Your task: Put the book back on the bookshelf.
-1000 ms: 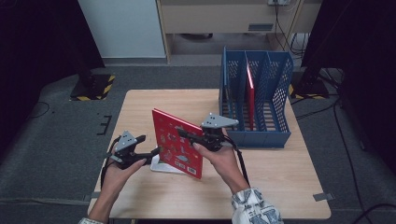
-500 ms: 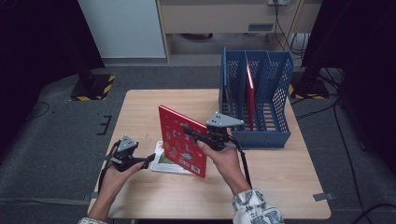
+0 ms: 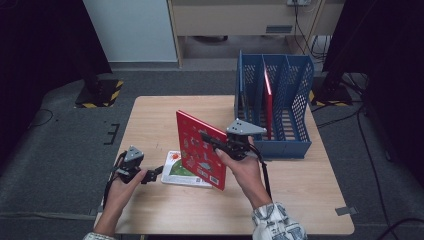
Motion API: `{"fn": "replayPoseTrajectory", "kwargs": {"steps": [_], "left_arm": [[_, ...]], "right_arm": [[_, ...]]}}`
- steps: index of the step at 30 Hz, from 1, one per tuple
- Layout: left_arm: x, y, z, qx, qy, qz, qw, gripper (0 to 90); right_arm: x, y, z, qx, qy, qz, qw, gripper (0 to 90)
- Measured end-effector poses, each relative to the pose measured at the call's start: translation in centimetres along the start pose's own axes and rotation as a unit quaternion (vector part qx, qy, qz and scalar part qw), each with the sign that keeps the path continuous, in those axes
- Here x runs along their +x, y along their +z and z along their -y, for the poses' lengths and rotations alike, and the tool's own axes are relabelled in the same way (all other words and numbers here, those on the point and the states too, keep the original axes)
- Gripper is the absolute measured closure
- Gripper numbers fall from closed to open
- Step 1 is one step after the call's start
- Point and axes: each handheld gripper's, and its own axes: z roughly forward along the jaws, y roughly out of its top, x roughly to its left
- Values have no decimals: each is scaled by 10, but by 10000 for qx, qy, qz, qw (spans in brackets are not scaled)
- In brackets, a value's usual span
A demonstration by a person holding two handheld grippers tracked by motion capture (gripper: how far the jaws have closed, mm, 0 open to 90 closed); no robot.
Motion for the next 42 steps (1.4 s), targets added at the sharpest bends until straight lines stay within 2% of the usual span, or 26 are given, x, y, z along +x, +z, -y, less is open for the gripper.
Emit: {"fn": "replayPoseTrajectory", "kwargs": {"steps": [4, 13, 23, 28, 35, 42], "left_arm": [[0, 0, 1, 3, -32, -8, 10000, 36], [1, 1, 2, 133, 44, -73, 9999, 36], [1, 1, 4, 212, 65, -138, 9997, 36], [2, 2, 5, 204, 1, -155, 9997, 37], [1, 3, 5, 294, 96, -145, 9994, 37], [0, 3, 5, 303, 70, -151, 9994, 37]], "right_arm": [[0, -5, -1, -7, -5, 42, 10000, 798], [0, -22, -7, -53, 12, 230, 9997, 798], [-2, -51, -10, -121, 88, 399, 9991, 799], [-4, -67, -11, -133, 144, 506, 9985, 799], [-10, -85, -11, -174, 195, 624, 9977, 799], [-13, -103, -11, -165, 230, 710, 9971, 799]]}}
